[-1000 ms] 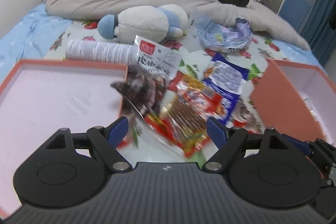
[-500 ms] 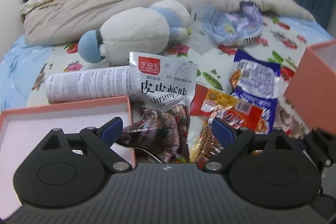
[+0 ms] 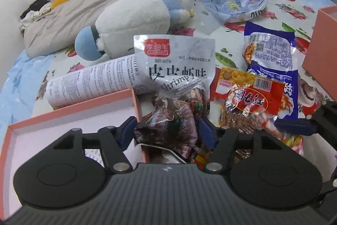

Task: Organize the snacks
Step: 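Grasp a dark wrapped snack with the left tool while the right tool grasps a brown strip snack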

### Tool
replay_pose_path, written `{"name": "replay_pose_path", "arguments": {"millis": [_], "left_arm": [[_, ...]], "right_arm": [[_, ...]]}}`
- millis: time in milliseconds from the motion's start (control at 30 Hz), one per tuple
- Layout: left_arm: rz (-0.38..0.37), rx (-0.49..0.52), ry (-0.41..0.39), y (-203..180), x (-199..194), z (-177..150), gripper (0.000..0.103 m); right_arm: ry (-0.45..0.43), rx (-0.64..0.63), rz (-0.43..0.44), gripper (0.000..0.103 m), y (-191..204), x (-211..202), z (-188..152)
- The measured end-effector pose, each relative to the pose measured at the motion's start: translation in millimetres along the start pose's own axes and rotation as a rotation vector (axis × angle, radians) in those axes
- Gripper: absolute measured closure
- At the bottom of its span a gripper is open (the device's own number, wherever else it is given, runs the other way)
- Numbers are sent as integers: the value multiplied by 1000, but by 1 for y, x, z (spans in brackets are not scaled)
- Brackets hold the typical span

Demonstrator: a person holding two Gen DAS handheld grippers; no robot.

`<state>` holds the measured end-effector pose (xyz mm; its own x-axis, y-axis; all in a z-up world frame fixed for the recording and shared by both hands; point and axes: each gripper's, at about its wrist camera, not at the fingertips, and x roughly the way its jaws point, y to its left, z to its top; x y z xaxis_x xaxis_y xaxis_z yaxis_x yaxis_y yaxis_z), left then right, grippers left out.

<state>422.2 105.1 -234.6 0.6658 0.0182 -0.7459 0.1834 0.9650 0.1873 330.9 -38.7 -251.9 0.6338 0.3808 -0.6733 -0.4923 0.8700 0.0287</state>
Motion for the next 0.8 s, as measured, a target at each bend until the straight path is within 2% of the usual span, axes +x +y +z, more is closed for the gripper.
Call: {"name": "replay_pose_path", "arguments": {"millis": [67,200,300,800], "left_arm": [[-3,-16,-1,1,-3,-1,38],[-5,-39,-1,3,-13,-2,55],[-32,-77,-4,5,-21,-4,61],[-80,-204,-54,-27,-99,-26,63]], "right_arm": [[-4,-6,-2,45,3,-5,1],[-3,13,-15,49,2,-12,0],[-13,25,-26,49,0,-22,-2],[-67,106,-90,49,-19,-100,-20]]}}
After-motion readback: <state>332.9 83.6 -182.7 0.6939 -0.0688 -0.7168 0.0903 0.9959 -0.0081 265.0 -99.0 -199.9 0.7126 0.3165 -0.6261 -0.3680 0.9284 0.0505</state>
